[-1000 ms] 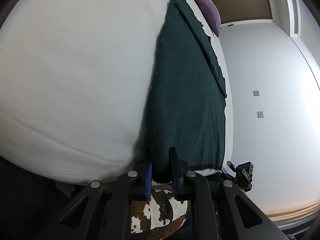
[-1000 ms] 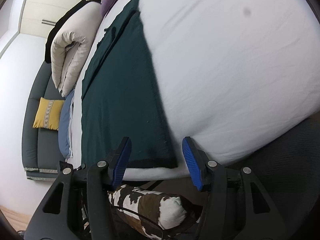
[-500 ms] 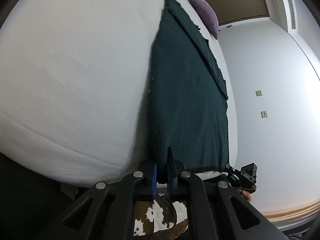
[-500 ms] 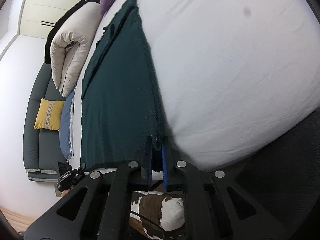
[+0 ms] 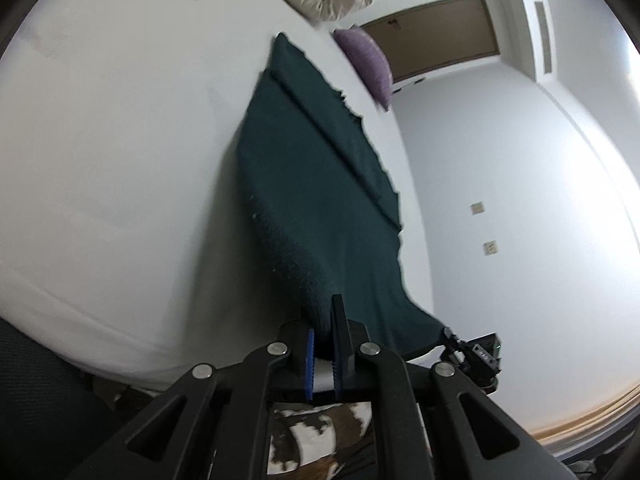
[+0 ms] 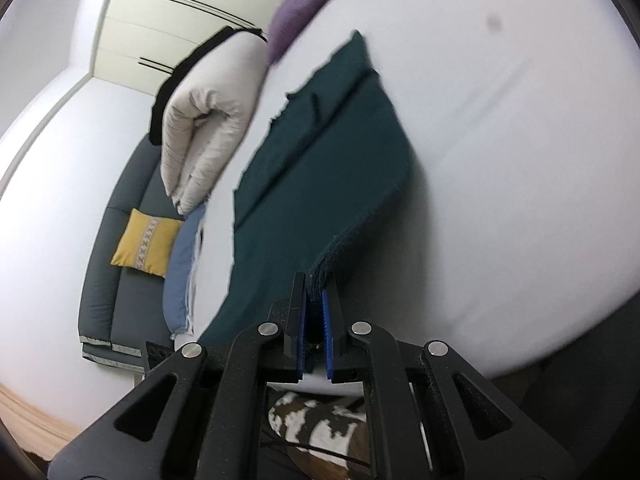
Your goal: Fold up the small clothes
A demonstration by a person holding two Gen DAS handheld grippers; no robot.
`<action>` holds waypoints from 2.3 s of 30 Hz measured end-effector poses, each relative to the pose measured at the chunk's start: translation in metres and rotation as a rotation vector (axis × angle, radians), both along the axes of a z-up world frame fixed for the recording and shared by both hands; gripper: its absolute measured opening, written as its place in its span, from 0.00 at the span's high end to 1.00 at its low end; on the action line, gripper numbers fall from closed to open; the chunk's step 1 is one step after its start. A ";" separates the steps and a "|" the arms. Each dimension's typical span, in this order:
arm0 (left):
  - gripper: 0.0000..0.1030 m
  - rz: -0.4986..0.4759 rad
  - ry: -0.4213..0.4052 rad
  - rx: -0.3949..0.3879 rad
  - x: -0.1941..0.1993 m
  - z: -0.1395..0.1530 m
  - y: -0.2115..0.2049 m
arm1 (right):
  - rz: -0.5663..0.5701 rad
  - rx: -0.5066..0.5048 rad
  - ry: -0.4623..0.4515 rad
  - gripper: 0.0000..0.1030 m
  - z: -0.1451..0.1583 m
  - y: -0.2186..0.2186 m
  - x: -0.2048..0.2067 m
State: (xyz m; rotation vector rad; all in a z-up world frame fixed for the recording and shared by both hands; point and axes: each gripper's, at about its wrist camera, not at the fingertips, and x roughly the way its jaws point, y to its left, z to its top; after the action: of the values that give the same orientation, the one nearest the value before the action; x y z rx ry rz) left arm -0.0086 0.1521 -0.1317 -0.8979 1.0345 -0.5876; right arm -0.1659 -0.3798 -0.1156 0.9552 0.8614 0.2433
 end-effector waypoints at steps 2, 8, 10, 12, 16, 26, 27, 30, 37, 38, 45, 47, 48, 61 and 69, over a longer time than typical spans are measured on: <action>0.93 0.020 -0.009 -0.022 0.005 0.005 -0.001 | -0.013 0.006 -0.028 0.95 0.011 0.000 0.009; 0.93 0.071 -0.067 -0.108 0.031 0.031 0.003 | -0.039 0.044 -0.082 0.95 0.034 -0.015 0.039; 0.93 0.085 -0.085 -0.124 0.043 0.038 0.002 | -0.048 0.056 -0.094 0.95 0.039 -0.020 0.050; 0.93 0.101 -0.096 -0.140 0.058 0.045 0.002 | -0.064 0.067 -0.107 0.95 0.043 -0.025 0.063; 0.93 0.143 -0.095 -0.159 0.086 0.049 0.003 | -0.100 0.107 -0.120 0.95 0.047 -0.038 0.094; 0.93 0.213 -0.068 -0.129 0.178 0.045 0.000 | -0.180 0.128 -0.122 0.95 0.044 -0.068 0.201; 0.93 0.212 -0.070 -0.115 0.192 0.045 -0.003 | -0.183 0.122 -0.117 0.95 0.042 -0.069 0.211; 0.93 0.219 -0.066 -0.096 0.219 0.042 -0.007 | -0.196 0.101 -0.100 0.95 0.036 -0.074 0.246; 0.93 0.238 -0.054 -0.037 0.291 0.030 -0.015 | -0.224 0.080 -0.059 0.95 0.013 -0.087 0.323; 0.93 0.238 -0.052 -0.027 0.301 0.028 -0.017 | -0.224 0.071 -0.051 0.95 0.010 -0.089 0.334; 0.93 0.239 -0.026 0.055 0.370 0.007 -0.026 | -0.246 0.030 0.007 0.95 -0.017 -0.100 0.405; 0.92 0.255 -0.010 0.079 0.386 -0.003 -0.029 | -0.250 0.021 0.028 0.95 -0.025 -0.103 0.427; 0.92 0.260 0.000 0.093 0.394 -0.008 -0.031 | -0.245 0.008 0.034 0.94 -0.029 -0.102 0.439; 0.27 0.305 -0.028 0.141 0.387 0.003 -0.029 | -0.362 -0.162 0.027 0.53 -0.040 -0.115 0.465; 0.28 0.197 -0.115 0.382 0.300 0.009 -0.051 | -0.144 -0.471 -0.011 0.53 -0.019 -0.049 0.417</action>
State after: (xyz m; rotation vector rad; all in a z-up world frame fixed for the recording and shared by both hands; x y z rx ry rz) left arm 0.2910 0.1009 -0.1228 -0.6110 0.9022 -0.2594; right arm 0.2513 -0.4288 -0.1349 0.5703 0.7883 -0.0788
